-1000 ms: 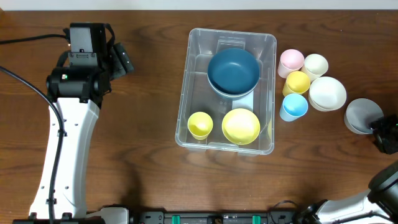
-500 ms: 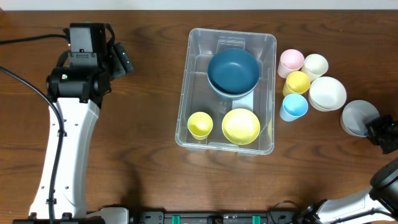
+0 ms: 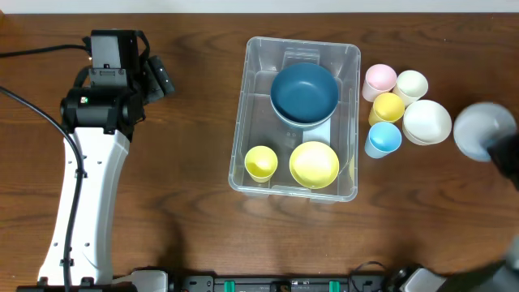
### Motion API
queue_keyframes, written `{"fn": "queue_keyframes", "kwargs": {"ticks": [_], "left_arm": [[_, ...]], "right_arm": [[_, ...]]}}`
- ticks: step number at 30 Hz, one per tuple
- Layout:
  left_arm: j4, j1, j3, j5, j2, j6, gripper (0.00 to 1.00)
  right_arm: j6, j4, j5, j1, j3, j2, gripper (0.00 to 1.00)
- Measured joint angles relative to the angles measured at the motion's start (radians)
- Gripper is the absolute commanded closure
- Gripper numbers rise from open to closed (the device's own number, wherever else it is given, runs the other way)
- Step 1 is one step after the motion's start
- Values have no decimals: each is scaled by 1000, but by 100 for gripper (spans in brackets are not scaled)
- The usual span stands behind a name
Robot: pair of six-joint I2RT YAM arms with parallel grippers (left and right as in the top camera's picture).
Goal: Pack container
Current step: 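Reach the right gripper to the grey bowl and grasp its rim, then carry the grey bowl into the bin and stack it on the yellow bowl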
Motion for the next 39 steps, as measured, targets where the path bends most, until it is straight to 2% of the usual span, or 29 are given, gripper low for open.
{"fn": "queue_keyframes", "kwargs": {"ticks": [4,8,14,19,25,31,32,34,35,37,39], "left_arm": [[0,0,0,0,0,0,2],[0,0,0,0,0,0,2],[0,0,0,0,0,0,2],[0,0,0,0,0,0,2],[0,0,0,0,0,0,2],[0,0,0,0,0,0,2],[0,0,0,0,0,0,2],[0,0,0,0,0,0,2],[0,0,0,0,0,0,2],[0,0,0,0,0,0,2],[0,0,0,0,0,0,2]], "right_arm": [[-30,-35,-29,195,5,-202,99],[-48,-67,-30,441,5,-303,99],[-55,-80,80,790,5,-283,99],[-59,-61,151,967,5,-189,99],[-62,-53,183,1074,4,-24,99],[-62,-69,200,1077,3,86,95],[-63,-72,201,1077,3,97,92],[-61,-77,204,1077,3,104,79],[-72,-79,204,1077,3,104,68],[-77,-79,203,1077,3,104,59],[-86,-78,203,1077,3,104,57]]}}
